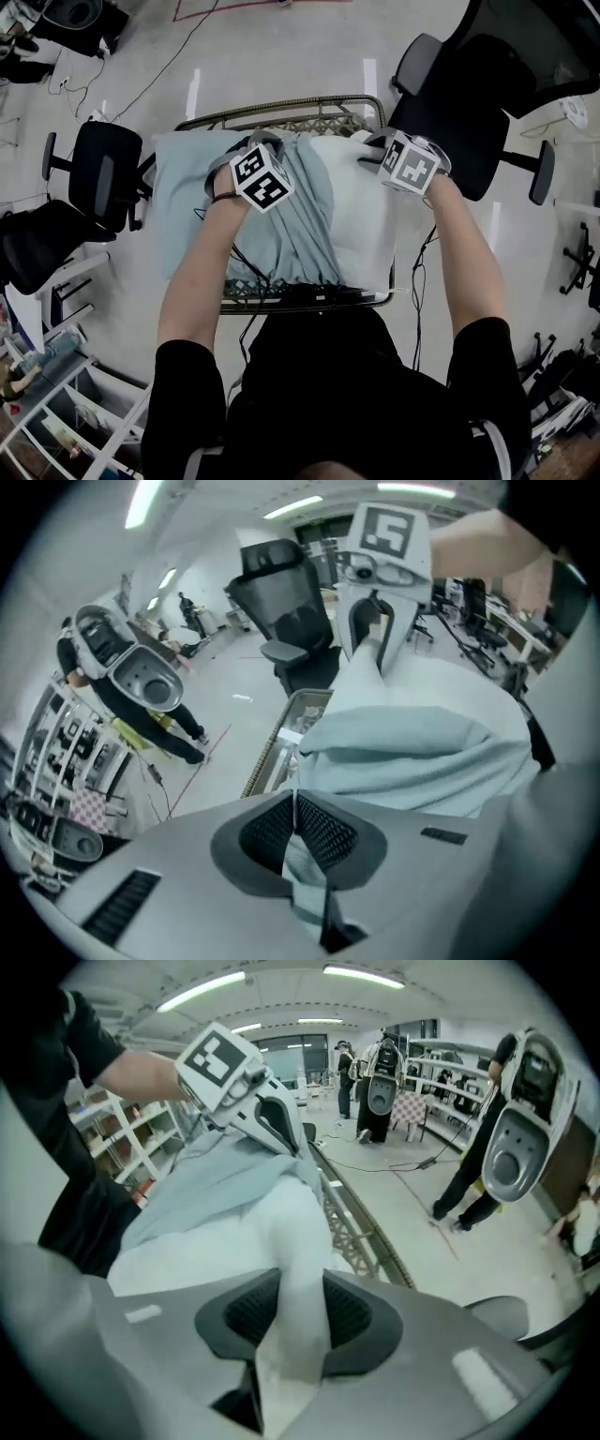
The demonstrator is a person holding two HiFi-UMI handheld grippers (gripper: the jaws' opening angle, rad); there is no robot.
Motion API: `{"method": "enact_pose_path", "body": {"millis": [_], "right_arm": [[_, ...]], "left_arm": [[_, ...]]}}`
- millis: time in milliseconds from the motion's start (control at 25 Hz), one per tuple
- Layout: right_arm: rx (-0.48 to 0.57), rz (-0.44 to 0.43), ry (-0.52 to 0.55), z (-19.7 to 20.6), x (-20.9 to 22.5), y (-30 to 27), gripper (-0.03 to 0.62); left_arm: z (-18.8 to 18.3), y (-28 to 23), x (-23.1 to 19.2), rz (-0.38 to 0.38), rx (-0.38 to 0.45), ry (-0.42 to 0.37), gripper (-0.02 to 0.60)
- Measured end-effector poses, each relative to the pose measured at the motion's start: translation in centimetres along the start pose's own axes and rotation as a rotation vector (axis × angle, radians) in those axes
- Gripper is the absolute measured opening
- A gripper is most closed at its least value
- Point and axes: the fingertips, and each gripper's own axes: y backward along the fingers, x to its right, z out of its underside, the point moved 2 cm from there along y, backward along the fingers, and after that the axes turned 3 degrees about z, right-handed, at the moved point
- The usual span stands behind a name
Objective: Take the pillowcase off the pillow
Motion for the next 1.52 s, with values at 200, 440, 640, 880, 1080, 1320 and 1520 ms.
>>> {"method": "enact_pose_path", "body": {"millis": [200, 440, 640, 880, 1080, 1320, 1520], "right_arm": [[0.004, 0.215, -0.064, 0.7, 0.8, -1.4, 0.202], [0.142, 0.329, -0.175, 2.5, -1.2, 2.5, 0.225], [0.22, 0.308, -0.274, 4.1, -6.6, 4.1, 0.232], [0.244, 0.307, -0.4, 7.1, -14.1, 5.4, 0.245], [0.212, 0.301, -0.449, 9.0, -20.4, 4.5, 0.265], [0.138, 0.319, -0.556, 12.4, -25.5, 3.6, 0.334], [0.132, 0.264, -0.667, 14.4, -26.7, 0.3, 0.337]], "left_arm": [[-0.3, 2.2, 2.3, -0.062, 0.097, 0.136, 0.024], [0.2, 4.8, 9.4, -0.019, 0.159, 0.294, 0.075], [1.0, 7.0, 15.8, 0.027, 0.213, 0.382, 0.102], [2.0, 7.9, 22.9, 0.091, 0.259, 0.455, 0.141], [2.4, 8.6, 26.9, 0.115, 0.308, 0.47, 0.158], [1.9, 8.4, 31.4, 0.146, 0.318, 0.524, 0.2], [1.1, 5.0, 33.0, 0.109, 0.293, 0.636, 0.235]]}}
